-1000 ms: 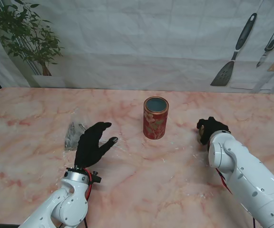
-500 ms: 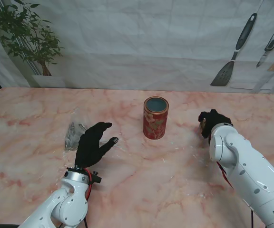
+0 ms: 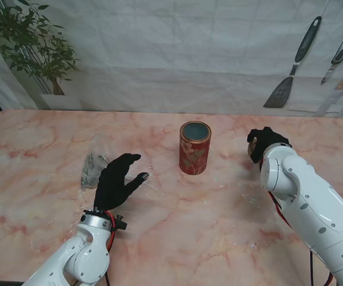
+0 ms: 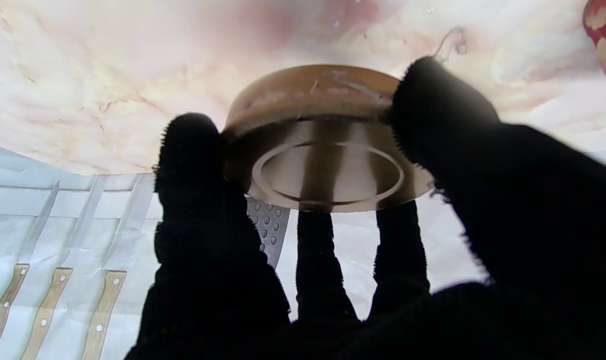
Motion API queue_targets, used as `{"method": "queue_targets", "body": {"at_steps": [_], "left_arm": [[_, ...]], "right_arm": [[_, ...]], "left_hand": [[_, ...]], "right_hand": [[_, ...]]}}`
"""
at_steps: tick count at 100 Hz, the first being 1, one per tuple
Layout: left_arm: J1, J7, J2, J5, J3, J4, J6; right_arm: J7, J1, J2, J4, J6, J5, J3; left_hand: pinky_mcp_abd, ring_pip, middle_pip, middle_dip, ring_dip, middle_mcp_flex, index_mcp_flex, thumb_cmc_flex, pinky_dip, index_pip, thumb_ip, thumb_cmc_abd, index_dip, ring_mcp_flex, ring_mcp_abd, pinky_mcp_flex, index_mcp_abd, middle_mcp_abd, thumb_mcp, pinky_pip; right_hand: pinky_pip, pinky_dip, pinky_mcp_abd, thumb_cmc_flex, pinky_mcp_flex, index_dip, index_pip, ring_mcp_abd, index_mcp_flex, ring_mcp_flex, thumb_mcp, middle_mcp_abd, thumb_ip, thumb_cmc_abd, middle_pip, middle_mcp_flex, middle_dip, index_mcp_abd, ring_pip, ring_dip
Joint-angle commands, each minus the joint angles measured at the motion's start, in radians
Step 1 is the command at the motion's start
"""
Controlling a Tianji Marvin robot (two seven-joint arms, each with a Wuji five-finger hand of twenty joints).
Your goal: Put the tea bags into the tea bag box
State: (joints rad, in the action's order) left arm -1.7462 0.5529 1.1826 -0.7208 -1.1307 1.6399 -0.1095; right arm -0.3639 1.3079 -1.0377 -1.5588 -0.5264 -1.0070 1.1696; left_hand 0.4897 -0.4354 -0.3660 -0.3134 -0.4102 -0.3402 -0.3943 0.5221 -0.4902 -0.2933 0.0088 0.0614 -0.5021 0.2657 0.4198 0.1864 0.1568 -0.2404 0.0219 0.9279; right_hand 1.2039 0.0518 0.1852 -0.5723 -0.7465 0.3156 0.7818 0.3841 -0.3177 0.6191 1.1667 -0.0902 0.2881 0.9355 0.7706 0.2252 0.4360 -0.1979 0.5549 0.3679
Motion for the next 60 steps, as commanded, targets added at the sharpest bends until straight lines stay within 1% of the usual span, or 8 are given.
{"method": "queue_targets", "body": {"at_steps": [1, 13, 15, 31, 41, 52, 57, 60], "left_arm": [[-0.002, -0.015, -0.001, 0.001, -0.002, 0.012, 0.001], [-0.003, -0.017, -0.002, 0.002, -0.005, 0.014, 0.001], [-0.003, -0.018, -0.002, 0.002, -0.005, 0.015, 0.001], [-0.002, -0.022, -0.002, 0.004, -0.004, 0.015, 0.002], [-0.001, -0.028, -0.002, 0.006, -0.004, 0.016, 0.005], [-0.002, -0.037, -0.004, 0.007, -0.006, 0.02, 0.01], [-0.003, -0.04, -0.004, 0.008, -0.006, 0.021, 0.012], [-0.003, -0.041, -0.004, 0.008, -0.007, 0.022, 0.013]], "right_arm": [[-0.017, -0.013, -0.001, -0.015, -0.004, 0.001, -0.001], [-0.018, -0.028, -0.002, -0.017, -0.014, 0.008, -0.006], [-0.017, -0.03, -0.002, -0.016, -0.016, 0.011, -0.007], [-0.024, -0.059, -0.002, -0.015, -0.026, 0.021, -0.021], [-0.026, -0.083, -0.003, -0.009, -0.028, 0.026, -0.036], [-0.019, -0.112, -0.005, 0.002, -0.031, 0.038, -0.058], [-0.017, -0.125, -0.006, 0.006, -0.032, 0.04, -0.07], [-0.016, -0.133, -0.007, 0.009, -0.032, 0.041, -0.077]], "left_hand": [[-0.001, 0.002, 0.006, 0.013, -0.01, -0.002, 0.009, 0.003, -0.015, 0.013, -0.04, -0.007, 0.006, 0.009, 0.0, 0.003, -0.006, 0.015, 0.011, 0.029], [0.001, 0.003, 0.006, 0.013, -0.01, -0.002, 0.008, 0.002, -0.015, 0.013, -0.04, -0.008, 0.006, 0.008, 0.001, 0.003, -0.006, 0.015, 0.011, 0.029], [0.001, 0.002, 0.007, 0.013, -0.01, -0.001, 0.009, 0.001, -0.015, 0.013, -0.04, -0.007, 0.006, 0.008, 0.0, 0.003, -0.014, 0.015, 0.012, 0.029], [0.002, 0.003, 0.007, 0.013, -0.009, -0.002, 0.008, 0.002, -0.015, 0.011, -0.04, -0.007, 0.005, 0.008, 0.001, 0.004, -0.01, 0.015, 0.011, 0.029], [0.0, 0.003, 0.007, 0.013, -0.009, -0.001, 0.007, 0.003, -0.015, 0.01, -0.04, -0.008, 0.004, 0.008, 0.0, 0.004, -0.004, 0.015, 0.011, 0.03], [0.0, 0.003, 0.006, 0.013, -0.01, -0.002, 0.007, 0.001, -0.015, 0.009, -0.04, -0.007, 0.003, 0.008, 0.0, 0.004, -0.014, 0.016, 0.011, 0.03], [-0.002, 0.002, 0.006, 0.013, -0.01, -0.002, 0.006, 0.002, -0.015, 0.008, -0.04, -0.007, 0.003, 0.009, 0.0, 0.004, -0.004, 0.017, 0.01, 0.029], [-0.002, 0.002, 0.006, 0.012, -0.01, -0.003, 0.006, 0.002, -0.015, 0.008, -0.04, -0.008, 0.003, 0.009, -0.001, 0.004, -0.011, 0.016, 0.011, 0.03]], "right_hand": [[0.029, 0.006, -0.11, -0.325, 0.042, 0.053, 0.148, -0.42, -0.117, 0.19, 0.292, 0.037, -0.12, -0.147, 0.14, 0.083, 0.032, 0.085, 0.114, 0.03], [0.029, 0.006, -0.109, -0.326, 0.042, 0.053, 0.148, -0.42, -0.117, 0.192, 0.293, 0.037, -0.121, -0.147, 0.14, 0.083, 0.032, 0.085, 0.113, 0.029], [0.029, 0.005, -0.109, -0.326, 0.042, 0.053, 0.148, -0.42, -0.117, 0.192, 0.293, 0.037, -0.121, -0.147, 0.14, 0.083, 0.032, 0.085, 0.113, 0.029], [0.029, 0.005, -0.11, -0.326, 0.042, 0.053, 0.148, -0.419, -0.117, 0.192, 0.293, 0.037, -0.121, -0.149, 0.14, 0.083, 0.032, 0.085, 0.113, 0.029], [0.03, 0.004, -0.108, -0.326, 0.042, 0.053, 0.148, -0.421, -0.117, 0.192, 0.293, 0.037, -0.12, -0.152, 0.14, 0.083, 0.032, 0.085, 0.112, 0.028], [0.03, 0.004, -0.11, -0.327, 0.044, 0.053, 0.148, -0.422, -0.117, 0.193, 0.294, 0.037, -0.12, -0.151, 0.14, 0.083, 0.032, 0.085, 0.112, 0.029], [0.031, 0.003, -0.113, -0.328, 0.043, 0.053, 0.148, -0.422, -0.117, 0.194, 0.294, 0.037, -0.119, -0.15, 0.14, 0.084, 0.032, 0.085, 0.112, 0.029], [0.031, 0.003, -0.112, -0.328, 0.043, 0.053, 0.148, -0.422, -0.117, 0.195, 0.294, 0.037, -0.119, -0.15, 0.14, 0.087, 0.032, 0.085, 0.113, 0.029]]}}
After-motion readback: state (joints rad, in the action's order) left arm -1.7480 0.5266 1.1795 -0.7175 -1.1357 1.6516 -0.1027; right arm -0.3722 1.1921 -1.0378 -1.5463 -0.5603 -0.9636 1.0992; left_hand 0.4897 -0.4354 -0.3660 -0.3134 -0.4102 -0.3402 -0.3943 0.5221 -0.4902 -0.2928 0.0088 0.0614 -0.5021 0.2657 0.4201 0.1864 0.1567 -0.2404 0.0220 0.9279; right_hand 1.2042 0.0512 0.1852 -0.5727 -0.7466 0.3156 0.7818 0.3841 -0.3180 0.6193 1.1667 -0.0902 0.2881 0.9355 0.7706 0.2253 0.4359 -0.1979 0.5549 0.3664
